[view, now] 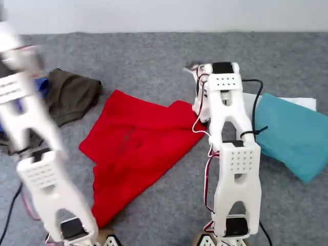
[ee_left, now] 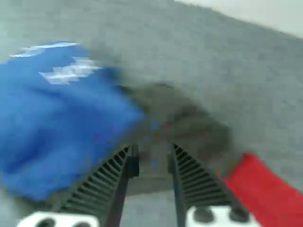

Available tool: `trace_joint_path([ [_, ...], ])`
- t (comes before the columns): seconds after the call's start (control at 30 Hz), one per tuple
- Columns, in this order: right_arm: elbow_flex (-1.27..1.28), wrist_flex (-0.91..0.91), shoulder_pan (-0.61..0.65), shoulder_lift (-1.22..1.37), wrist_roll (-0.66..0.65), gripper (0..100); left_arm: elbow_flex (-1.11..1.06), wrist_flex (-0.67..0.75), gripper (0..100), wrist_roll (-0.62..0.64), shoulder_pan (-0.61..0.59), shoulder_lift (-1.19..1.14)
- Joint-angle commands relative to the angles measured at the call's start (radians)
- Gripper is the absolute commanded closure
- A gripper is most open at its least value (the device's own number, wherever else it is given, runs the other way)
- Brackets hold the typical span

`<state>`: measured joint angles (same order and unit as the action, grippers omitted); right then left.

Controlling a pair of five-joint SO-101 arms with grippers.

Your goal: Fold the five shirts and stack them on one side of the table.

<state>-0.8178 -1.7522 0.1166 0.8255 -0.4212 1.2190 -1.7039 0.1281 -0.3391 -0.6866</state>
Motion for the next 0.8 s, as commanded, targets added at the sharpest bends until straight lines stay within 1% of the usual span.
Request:
trace_joint_path([
  [0.0,-0.005,-0.038,0.024,-0.159,0.048,79.3,-0.05,0.087,83,0.117,0.184,-0.032],
  [0.1,-0.005,-0.038,0.019,-0.245,0.106,92.4,-0.048,0.161,79,0.249,0.264,-0.112],
  [0.13,-0.005,-0.038,0.015,-0.272,0.112,95.0,-0.042,0.175,79,0.281,0.284,-0.135],
  [0.33,0.003,-0.039,-0.013,-0.406,0.17,92.4,0.001,0.184,79,0.362,0.331,-0.258],
  [0.5,0.002,-0.039,-0.028,-0.432,0.169,92.3,0.001,0.169,79,0.572,0.334,-0.322],
  [0.57,0.005,-0.035,-0.03,-0.427,0.173,92.3,0.002,0.169,79,0.623,0.344,-0.334],
  [0.63,0.008,-0.024,-0.03,-0.407,0.175,92.3,0.002,0.17,80,0.626,0.353,-0.348],
  [0.77,0.008,-0.004,-0.027,-0.377,0.175,92.3,0.002,0.187,83,0.626,0.345,-0.39],
])
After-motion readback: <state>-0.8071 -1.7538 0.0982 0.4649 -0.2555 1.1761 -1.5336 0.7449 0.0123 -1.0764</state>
